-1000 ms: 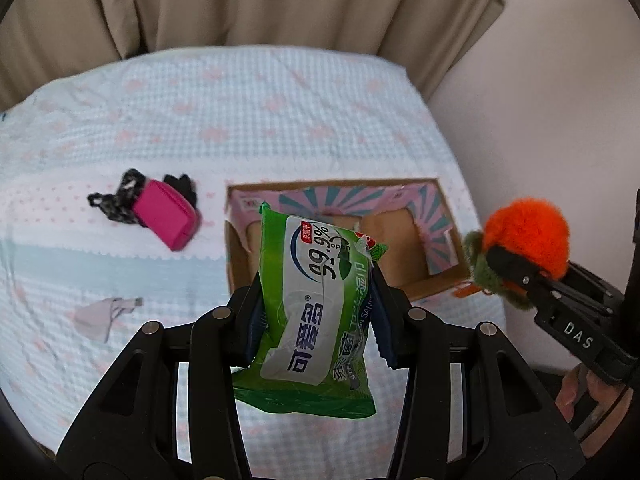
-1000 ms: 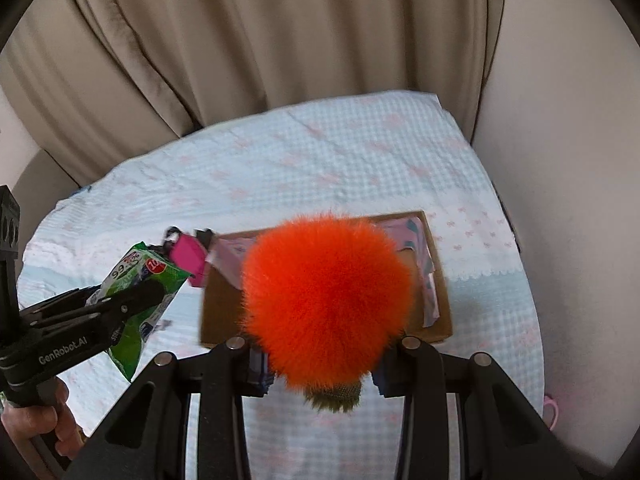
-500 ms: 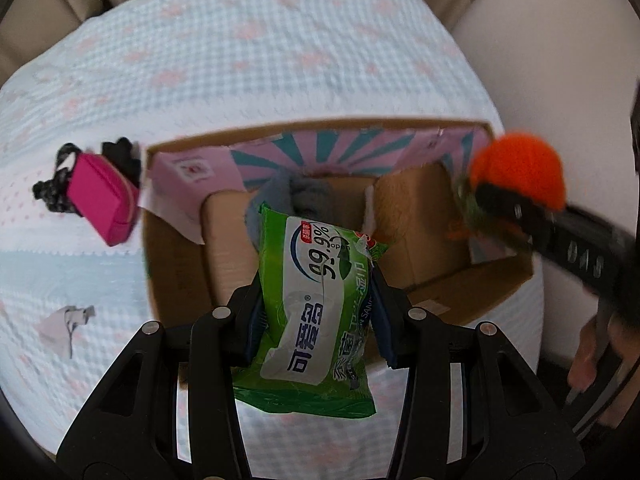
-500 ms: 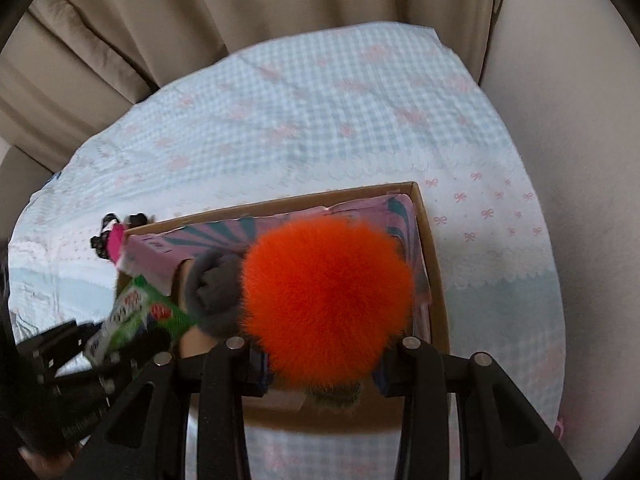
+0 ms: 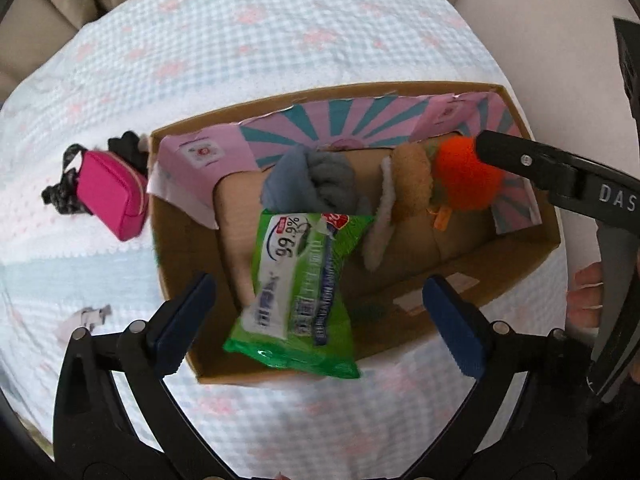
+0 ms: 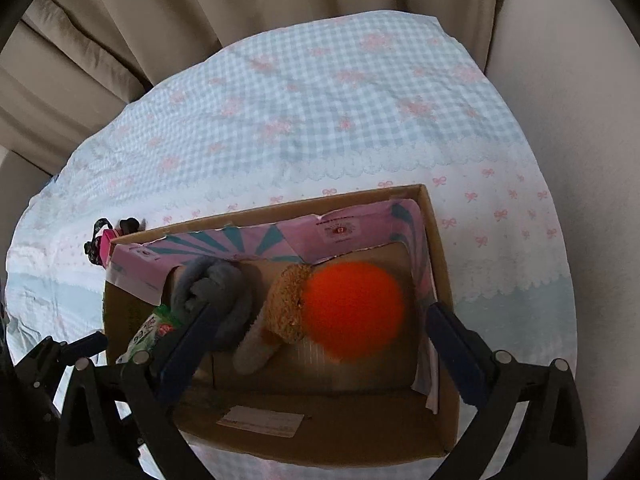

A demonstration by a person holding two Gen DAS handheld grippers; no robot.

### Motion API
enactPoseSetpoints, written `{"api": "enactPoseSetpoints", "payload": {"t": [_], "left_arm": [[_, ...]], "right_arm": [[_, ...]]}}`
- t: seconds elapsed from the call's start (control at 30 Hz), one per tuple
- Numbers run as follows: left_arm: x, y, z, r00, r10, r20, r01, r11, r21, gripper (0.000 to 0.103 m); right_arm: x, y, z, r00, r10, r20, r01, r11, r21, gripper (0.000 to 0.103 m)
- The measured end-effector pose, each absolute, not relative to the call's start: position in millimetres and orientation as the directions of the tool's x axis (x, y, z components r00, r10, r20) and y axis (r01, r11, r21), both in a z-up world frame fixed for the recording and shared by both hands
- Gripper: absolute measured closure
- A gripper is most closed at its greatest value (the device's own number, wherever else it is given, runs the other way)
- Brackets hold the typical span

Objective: Organize soft objects
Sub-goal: 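Open both tools to drop the wipes and pompom into the box, then lift both tools away from the box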

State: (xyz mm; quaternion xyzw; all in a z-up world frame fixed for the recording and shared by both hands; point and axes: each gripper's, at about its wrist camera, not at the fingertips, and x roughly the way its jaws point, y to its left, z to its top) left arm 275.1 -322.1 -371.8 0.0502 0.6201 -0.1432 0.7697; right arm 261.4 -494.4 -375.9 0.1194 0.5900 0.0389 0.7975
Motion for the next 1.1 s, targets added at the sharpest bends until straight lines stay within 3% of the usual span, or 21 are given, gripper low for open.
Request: {"api": "enactPoseSetpoints", "payload": {"t": [0.47, 1.1], "left_arm": [[262.9, -302.0, -325.3, 0.253, -0.186, -0.949, 0.255, 0.959, -0.119, 0.0], [172.3, -197.4, -145.7, 0.541, -0.211, -0.814, 0.166, 0.976, -0.143, 0.0]], "right_arm": [[245.7, -490.6, -334.0, 0.356, 0.196, -0.914, 0.073, 0.969, 0.236, 0.0], [154.2, -425.2, -152.0, 0.606, 0.161, -0.779, -0.03, 0.983, 0.18, 0.0]]}}
